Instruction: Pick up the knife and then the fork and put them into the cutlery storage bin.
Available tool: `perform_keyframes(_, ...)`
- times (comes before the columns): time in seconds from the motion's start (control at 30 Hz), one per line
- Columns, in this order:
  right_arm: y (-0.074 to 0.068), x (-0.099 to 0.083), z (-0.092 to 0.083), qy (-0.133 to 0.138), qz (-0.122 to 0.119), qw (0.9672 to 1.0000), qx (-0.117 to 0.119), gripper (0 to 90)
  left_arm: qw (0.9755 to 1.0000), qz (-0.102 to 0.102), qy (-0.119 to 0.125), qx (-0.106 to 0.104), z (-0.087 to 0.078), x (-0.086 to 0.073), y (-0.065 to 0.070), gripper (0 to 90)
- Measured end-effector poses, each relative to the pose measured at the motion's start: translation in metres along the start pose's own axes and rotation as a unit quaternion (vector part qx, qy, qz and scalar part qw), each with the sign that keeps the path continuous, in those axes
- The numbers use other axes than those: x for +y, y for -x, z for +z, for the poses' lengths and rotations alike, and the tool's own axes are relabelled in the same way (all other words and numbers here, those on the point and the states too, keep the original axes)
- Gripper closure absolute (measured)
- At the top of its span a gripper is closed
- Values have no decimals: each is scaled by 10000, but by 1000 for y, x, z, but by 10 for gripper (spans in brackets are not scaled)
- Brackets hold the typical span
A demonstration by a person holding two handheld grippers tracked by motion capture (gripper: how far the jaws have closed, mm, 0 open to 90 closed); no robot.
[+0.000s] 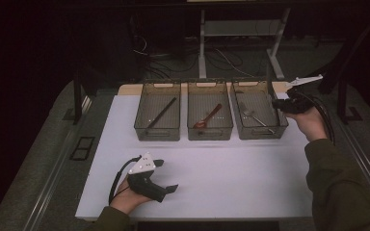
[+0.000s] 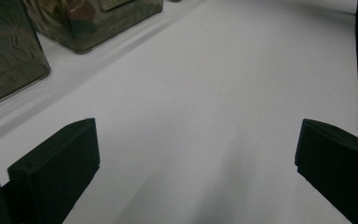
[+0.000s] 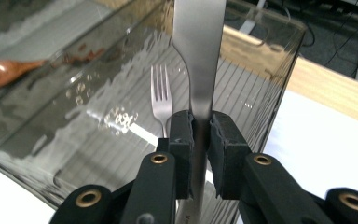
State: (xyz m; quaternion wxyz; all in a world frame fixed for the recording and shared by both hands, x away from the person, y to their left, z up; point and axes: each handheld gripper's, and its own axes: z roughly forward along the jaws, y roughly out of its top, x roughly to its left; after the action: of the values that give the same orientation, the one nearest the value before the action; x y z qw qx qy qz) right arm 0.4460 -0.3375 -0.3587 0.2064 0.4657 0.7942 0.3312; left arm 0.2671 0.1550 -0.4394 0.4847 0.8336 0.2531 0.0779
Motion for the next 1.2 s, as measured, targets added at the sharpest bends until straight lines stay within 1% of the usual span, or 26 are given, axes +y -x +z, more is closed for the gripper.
perform_keyframes(0.07, -1, -2, 3, -83, -35, 10000, 2, 787, 10000, 4, -7, 0, 0, 0, 0, 0)
perform_keyframes(0.17, -2, -3, 7, -248, -172, 9995, -7, 787, 10000, 6, -22, -7, 0, 0, 0, 0)
perform_keyframes(0.3, -1, -6, 11, -448, -208, 9988, -24, 787, 10000, -6, -27, -12, 1, 0, 0, 0)
perform_keyframes(0.43, 0, -6, 15, -579, -180, 9981, 56, 787, 10000, -7, -38, -19, 1, 0, 0, 0)
perform_keyframes(0.5, -1, -6, 18, -676, -219, 9974, 82, 787, 10000, -2, -43, -23, 1, 0, 1, 0)
perform_keyframes(0.67, -3, -6, 24, -767, -282, 9966, 88, 786, 10000, -5, -39, -23, 1, 0, 0, 0)
perform_keyframes(0.83, -5, -5, 29, -800, -336, 9962, 71, 784, 10000, -8, -40, -24, 1, 0, 0, 0)
perform_keyframes(0.93, -7, -5, 31, -812, -391, 9959, 81, 767, 10000, -6, -44, -26, 1, 0, 0, 0)
perform_keyframes(1.0, -8, -4, 31, -720, -351, 9967, 112, 696, 10000, -5, -45, -23, 1, 0, 0, 0)
perform_keyframes(1.1, -9, -4, 29, -651, -312, 9973, 142, 638, 10000, -5, -43, -23, 1, 0, 1, 0)
perform_keyframes(1.13, -9, -4, 27, -618, -269, 9976, 186, 630, 10000, -3, -45, -24, 1, 0, 1, 0)
perform_keyframes(1.2, -7, -5, 25, -494, -144, 9983, 275, 578, 10000, -2, -49, -23, 1, 0, 1, 0)
